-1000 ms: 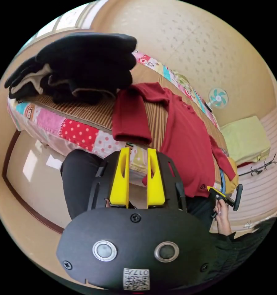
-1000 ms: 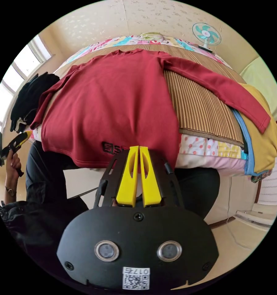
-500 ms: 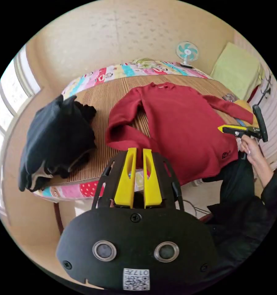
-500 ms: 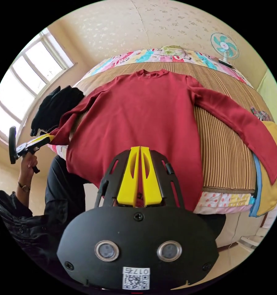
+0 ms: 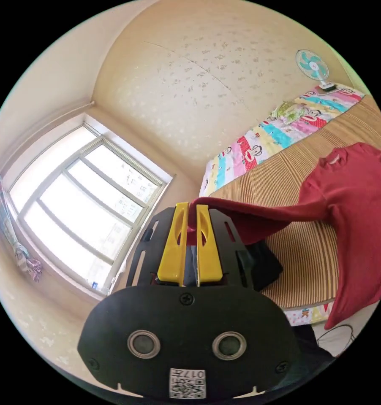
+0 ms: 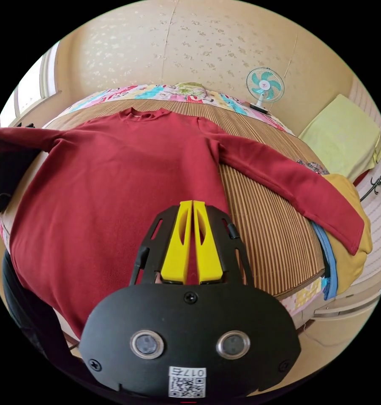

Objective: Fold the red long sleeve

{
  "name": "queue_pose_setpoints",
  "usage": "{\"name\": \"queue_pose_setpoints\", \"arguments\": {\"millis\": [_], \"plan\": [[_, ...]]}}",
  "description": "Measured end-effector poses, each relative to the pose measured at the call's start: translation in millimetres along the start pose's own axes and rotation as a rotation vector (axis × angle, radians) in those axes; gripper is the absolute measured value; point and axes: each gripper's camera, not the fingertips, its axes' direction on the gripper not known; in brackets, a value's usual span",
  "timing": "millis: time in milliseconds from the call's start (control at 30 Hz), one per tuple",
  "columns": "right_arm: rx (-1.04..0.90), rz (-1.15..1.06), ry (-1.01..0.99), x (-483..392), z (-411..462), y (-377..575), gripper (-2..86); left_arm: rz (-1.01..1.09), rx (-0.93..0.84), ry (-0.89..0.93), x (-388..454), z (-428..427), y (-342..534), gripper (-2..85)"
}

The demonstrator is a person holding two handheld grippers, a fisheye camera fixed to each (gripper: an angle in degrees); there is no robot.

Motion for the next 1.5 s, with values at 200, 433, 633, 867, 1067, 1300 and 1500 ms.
{"name": "queue_pose_setpoints", "arguments": {"millis": [200, 433, 633, 867, 1067, 1300, 1500], "plan": [[0.011, 0.048, -0.121, 38, -16, 5, 0.4, -0.113, 0.42, 0.421, 110, -72, -137, 4.6], [0.025, 0.179, -0.435, 112, -29, 12, 0.4, -0.096, 0.161, 0.939, 251, -91, -91, 6.3], [0.036, 0.179, -0.437, 125, -46, 11, 0.4, -0.082, -0.159, 0.772, 266, -12, 42, 7.1], [-0.017, 0.158, -0.425, 129, -67, 0, 0.5, -0.004, -0.253, 0.735, 267, 25, 157, 5.8], [-0.025, 0.048, -0.259, 97, -121, 45, 0.7, -0.067, -0.307, 0.675, 229, 0, 193, 3.1], [-0.137, 0.087, -0.25, 103, -183, 103, 2.0, -0.263, -0.337, 0.804, 153, -1, 248, 3.9], [0.143, 0.523, -0.539, 235, -207, 86, 12.7, -0.493, -0.097, 0.976, 94, -1, 275, 4.3]]}}
